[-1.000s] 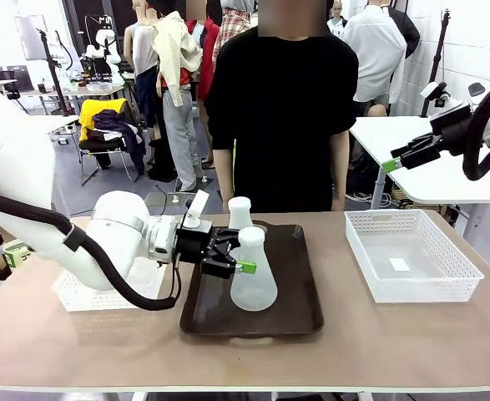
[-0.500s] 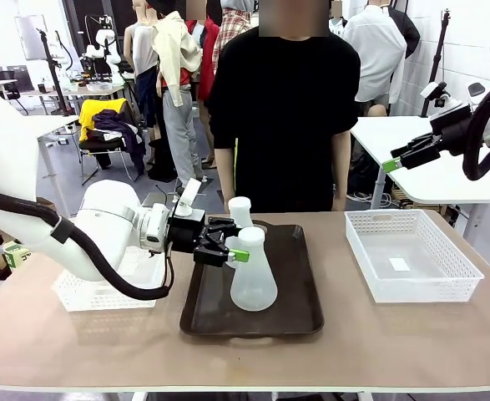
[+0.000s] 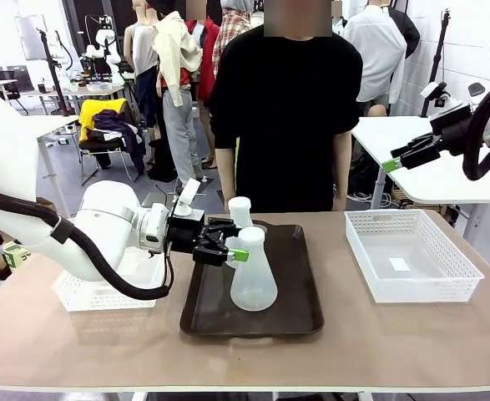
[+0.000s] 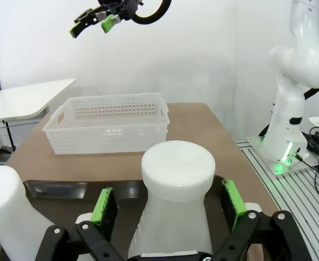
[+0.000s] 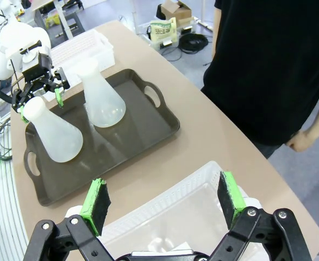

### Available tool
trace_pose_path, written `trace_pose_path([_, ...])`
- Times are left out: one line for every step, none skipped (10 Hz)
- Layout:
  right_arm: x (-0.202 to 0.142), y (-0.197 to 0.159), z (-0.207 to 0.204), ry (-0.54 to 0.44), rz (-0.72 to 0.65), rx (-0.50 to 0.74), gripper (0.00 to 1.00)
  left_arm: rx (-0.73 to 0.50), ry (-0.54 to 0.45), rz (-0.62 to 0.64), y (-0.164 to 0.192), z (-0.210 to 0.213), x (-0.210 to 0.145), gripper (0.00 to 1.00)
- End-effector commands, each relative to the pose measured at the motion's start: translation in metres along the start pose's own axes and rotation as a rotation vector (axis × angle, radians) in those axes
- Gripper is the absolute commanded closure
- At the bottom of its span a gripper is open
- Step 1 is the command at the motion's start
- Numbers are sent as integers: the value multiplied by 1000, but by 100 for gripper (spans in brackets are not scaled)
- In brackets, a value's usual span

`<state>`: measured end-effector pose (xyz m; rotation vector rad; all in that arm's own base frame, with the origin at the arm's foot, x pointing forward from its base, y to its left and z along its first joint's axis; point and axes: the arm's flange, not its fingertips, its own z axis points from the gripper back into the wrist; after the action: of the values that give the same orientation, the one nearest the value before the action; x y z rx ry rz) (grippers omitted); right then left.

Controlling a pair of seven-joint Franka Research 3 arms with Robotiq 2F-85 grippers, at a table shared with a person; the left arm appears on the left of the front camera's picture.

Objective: Prepare the laboratory tools.
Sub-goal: Place the picked Big flask upright in the Handle tray as directed by the person.

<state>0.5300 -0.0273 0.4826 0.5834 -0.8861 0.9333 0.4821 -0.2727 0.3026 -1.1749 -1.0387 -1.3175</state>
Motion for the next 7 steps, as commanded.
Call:
trace_pose_path([0, 1, 0, 17, -9, -2, 0, 6, 12, -23, 0, -1, 1, 0])
trace_pose_path([0, 1, 0, 17, -9, -2, 0, 6, 12, -23, 0, -1, 1, 0])
trace_pose_path([0, 1, 0, 17, -9, -2, 0, 6, 12, -23, 0, -1, 1, 0])
trace_pose_path([0, 1, 0, 17, -9, -2, 0, 6, 12, -23, 0, -1, 1, 0])
trace_pose_path([0, 1, 0, 17, -9, -2, 0, 6, 12, -23, 0, -1, 1, 0])
trace_pose_path([0, 1, 0, 17, -9, -2, 0, 6, 12, -23, 0, -1, 1, 0])
trace_pose_path([0, 1, 0, 17, -9, -2, 0, 6, 12, -23, 0, -1, 1, 0])
